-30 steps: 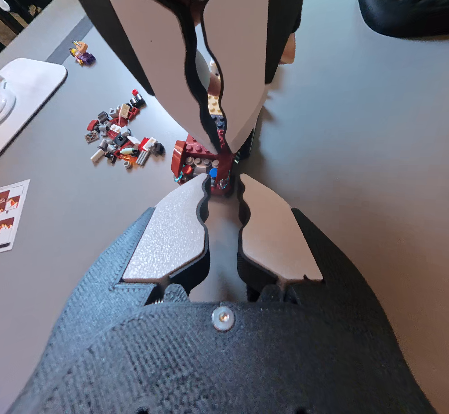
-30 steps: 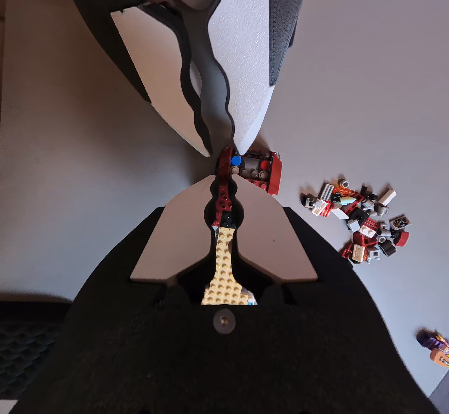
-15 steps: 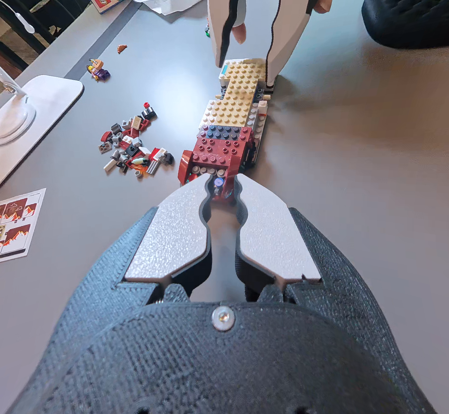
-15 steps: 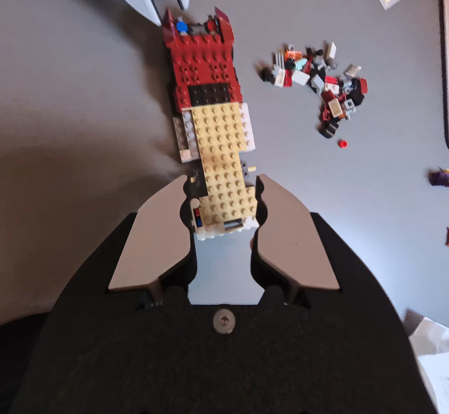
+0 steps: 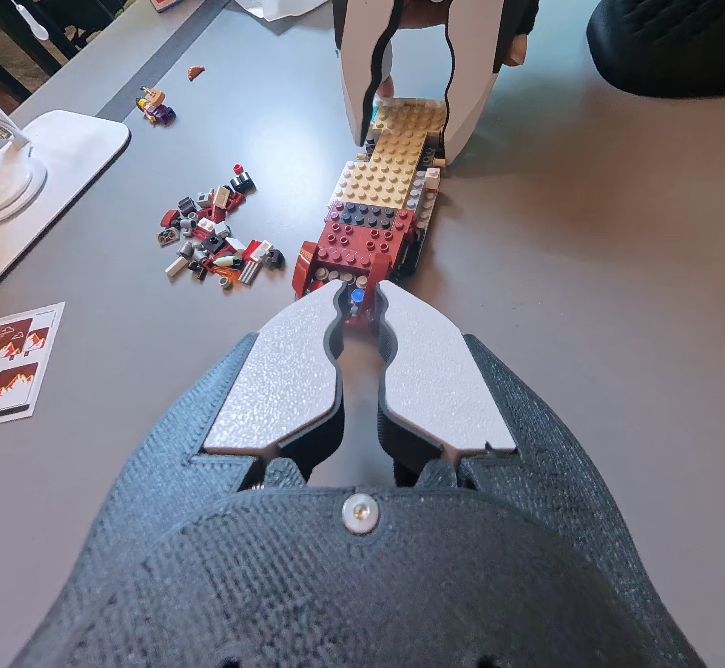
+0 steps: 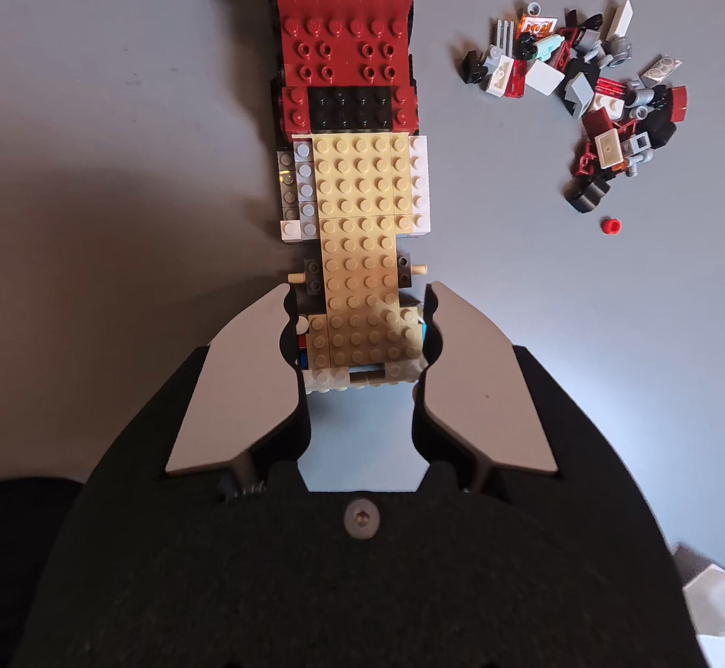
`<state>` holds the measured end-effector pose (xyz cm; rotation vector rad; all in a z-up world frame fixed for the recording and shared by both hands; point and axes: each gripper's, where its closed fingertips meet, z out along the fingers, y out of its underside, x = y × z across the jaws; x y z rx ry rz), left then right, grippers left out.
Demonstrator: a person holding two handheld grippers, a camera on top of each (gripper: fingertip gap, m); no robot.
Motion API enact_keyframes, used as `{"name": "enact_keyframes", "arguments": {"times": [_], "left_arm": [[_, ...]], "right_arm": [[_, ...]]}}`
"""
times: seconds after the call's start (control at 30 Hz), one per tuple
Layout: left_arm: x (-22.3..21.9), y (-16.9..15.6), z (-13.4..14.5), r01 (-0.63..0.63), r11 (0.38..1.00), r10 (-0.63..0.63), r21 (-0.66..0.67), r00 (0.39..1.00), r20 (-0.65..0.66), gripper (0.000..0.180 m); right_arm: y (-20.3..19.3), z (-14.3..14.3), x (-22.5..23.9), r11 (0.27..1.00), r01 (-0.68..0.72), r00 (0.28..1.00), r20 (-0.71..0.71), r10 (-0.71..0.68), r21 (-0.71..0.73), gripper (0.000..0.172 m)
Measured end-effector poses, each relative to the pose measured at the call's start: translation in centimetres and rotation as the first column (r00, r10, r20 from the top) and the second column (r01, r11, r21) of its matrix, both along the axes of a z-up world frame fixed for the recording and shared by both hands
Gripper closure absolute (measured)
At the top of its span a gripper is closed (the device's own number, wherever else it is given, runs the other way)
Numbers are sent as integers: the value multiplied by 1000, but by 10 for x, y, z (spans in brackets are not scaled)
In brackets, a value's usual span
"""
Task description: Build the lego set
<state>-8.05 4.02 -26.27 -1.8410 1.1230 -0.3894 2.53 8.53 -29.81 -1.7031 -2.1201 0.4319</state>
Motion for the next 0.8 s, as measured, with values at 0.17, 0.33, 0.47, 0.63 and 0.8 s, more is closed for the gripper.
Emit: {"name": "enact_keyframes", "arguments": {"times": [0.17, 0.33, 0.47, 0.63, 0.8], "left_arm": [[3, -2, 6, 26, 999, -25, 26, 1000, -15, 167], [5, -2, 0, 65, 996, -56, 69, 991, -118, 167], [8, -1, -3, 97, 993, -82, 73, 979, -186, 168], [9, 1, -4, 123, 991, -106, 58, 966, -234, 171], [10, 0, -2, 137, 990, -125, 35, 961, -246, 170]], "right_arm": [[-1, 0, 1, 1000, 8, 1000, 7, -8, -4, 112], [2, 0, 4, 1000, 4, 999, 50, -5, 13, 111], [3, 2, 2, 1000, -13, 998, 69, 12, 18, 109], [2, 2, -1, 999, -52, 993, 105, 50, 16, 109], [-4, 10, -10, 996, -82, 993, 87, 84, -29, 107]]}}
